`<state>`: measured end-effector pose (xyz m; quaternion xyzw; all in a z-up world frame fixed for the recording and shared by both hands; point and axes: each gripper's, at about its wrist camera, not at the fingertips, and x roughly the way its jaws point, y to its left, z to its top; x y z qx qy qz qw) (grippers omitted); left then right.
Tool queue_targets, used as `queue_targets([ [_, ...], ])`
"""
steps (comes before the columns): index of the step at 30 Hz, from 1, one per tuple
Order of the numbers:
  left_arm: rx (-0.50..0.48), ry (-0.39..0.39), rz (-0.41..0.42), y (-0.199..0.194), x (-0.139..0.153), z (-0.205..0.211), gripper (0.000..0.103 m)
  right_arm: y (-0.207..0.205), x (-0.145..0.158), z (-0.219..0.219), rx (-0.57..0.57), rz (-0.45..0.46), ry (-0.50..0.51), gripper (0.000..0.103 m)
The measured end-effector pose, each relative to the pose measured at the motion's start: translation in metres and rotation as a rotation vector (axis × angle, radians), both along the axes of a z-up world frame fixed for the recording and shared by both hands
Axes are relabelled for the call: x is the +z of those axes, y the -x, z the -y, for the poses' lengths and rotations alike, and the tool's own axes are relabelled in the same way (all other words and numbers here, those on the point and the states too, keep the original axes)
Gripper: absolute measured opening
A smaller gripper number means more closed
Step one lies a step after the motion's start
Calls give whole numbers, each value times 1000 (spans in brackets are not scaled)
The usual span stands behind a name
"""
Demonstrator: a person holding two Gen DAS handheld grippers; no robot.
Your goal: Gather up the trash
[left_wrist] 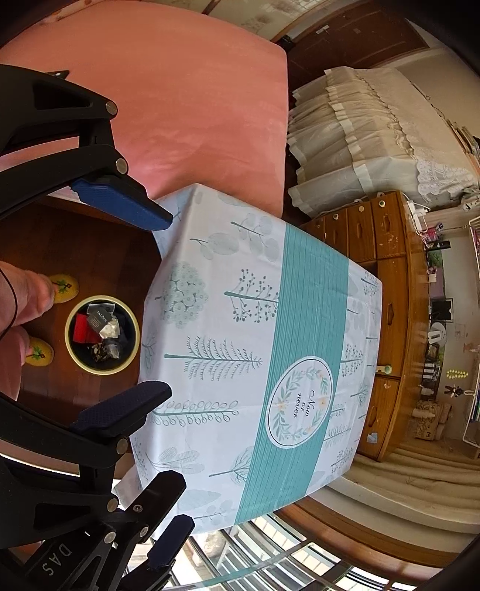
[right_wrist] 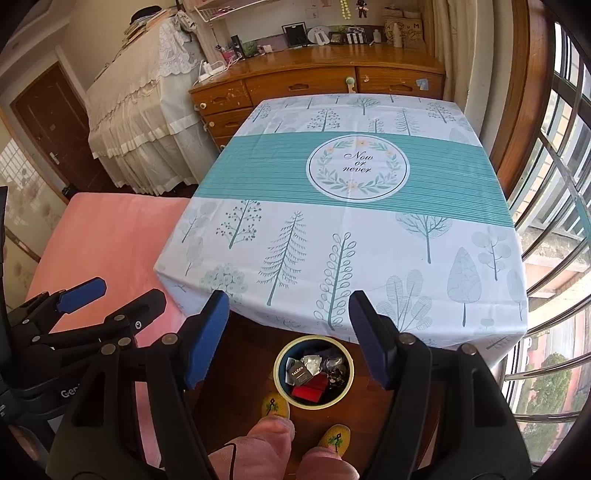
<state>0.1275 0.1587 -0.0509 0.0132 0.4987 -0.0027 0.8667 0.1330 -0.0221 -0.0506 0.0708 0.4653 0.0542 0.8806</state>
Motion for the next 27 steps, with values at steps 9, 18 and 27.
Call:
queue_targets([
  [9,-83,9,15,-15,8,25,85,2,11,18,-96,22,6,65],
  [18,-113,29,24,-4,12,36,85,18,18,29,-133,41,15,65],
  [27,-127,42,48,10,19,40,85,33,28,34,-146,66,18,65],
])
